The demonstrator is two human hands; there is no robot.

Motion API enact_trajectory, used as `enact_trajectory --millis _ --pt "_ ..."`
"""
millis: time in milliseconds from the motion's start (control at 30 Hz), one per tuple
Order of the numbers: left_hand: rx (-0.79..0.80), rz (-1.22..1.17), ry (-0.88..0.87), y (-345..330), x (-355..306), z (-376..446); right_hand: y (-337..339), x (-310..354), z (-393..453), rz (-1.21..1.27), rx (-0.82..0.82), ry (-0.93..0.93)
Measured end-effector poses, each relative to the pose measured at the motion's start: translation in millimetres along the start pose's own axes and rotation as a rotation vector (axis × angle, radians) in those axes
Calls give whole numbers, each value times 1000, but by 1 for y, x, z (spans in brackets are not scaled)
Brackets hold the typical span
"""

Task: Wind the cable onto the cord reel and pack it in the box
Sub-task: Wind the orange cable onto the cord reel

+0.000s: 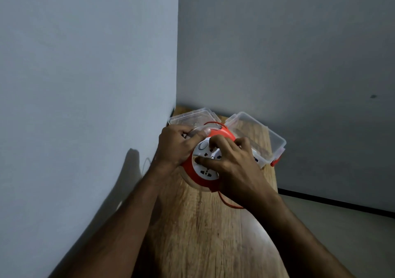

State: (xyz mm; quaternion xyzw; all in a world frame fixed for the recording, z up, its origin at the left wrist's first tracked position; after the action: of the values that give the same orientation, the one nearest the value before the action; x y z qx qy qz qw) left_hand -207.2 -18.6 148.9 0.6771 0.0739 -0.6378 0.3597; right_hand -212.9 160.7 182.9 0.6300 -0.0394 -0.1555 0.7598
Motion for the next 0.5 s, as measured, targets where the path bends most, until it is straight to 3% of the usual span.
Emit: enact_trajectory --millis 200,400,500 --pt "-17 9 -11 0 -3 -2 -4 -3 3 23 -129 -92" --pt "-36 -34 64 -3 -7 -3 -7 2 3 256 -305 -495" --pt "-44 -46 81 -5 -3 -4 -6 5 4 323 -331 -561"
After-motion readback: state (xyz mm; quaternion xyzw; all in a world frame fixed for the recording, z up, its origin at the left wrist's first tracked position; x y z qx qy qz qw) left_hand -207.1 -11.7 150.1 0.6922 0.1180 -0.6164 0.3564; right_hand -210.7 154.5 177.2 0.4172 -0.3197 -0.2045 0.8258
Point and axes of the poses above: each hand's wrist, its own z-axis towards the middle knuckle, its own y-axis out of the back of the hand, x = y × z, the point moved 3 cm from there along z, towards the middle knuckle, and after that the axes turned 14 degrees about y, right-handed, at the moved point
